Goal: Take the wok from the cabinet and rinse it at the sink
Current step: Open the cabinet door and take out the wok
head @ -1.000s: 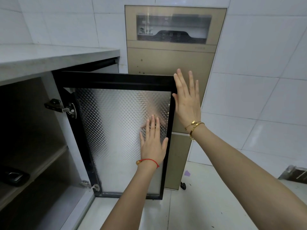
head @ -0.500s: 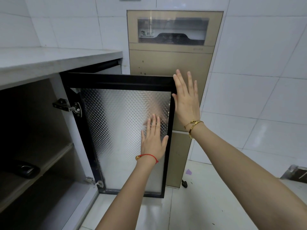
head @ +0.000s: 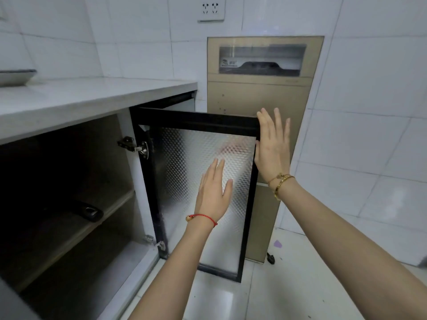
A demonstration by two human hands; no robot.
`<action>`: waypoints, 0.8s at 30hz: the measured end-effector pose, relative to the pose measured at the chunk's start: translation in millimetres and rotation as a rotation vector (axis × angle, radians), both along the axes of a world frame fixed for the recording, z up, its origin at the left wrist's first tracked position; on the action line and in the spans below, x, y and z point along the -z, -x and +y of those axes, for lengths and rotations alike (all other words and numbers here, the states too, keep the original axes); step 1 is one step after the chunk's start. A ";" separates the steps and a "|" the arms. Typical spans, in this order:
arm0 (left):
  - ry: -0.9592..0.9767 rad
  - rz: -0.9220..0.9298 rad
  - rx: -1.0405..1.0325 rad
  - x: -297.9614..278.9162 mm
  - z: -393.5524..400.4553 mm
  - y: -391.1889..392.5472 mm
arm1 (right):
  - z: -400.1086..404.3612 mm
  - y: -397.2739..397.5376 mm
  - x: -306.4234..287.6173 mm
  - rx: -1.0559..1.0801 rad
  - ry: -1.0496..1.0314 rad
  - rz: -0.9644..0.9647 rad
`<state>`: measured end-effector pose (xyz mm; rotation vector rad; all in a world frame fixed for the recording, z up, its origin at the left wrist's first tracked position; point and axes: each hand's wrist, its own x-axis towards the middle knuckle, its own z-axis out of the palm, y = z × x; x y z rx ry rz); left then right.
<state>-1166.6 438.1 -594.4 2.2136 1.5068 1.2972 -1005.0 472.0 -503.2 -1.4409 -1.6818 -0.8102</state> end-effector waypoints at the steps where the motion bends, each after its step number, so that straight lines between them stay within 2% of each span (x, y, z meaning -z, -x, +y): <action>1: 0.000 -0.063 -0.009 -4.3 -6.4 6.2 | -4.7 5.2 0.7 -0.028 -0.016 0.003; 4: 0.012 -0.247 -0.029 -17.4 -29.5 26.7 | -19.5 26.5 7.1 -0.185 -0.032 0.035; 9: 0.019 -0.375 -0.140 -21.6 -65.0 67.0 | -40.9 78.1 27.9 -0.442 0.041 0.059; 15: 0.057 -0.505 -0.299 -10.6 -102.3 122.8 | -64.9 151.5 51.4 -0.620 0.223 0.159; 24: 0.193 -0.896 -0.540 5.4 -141.7 190.3 | -69.5 247.7 74.0 -0.898 0.575 0.286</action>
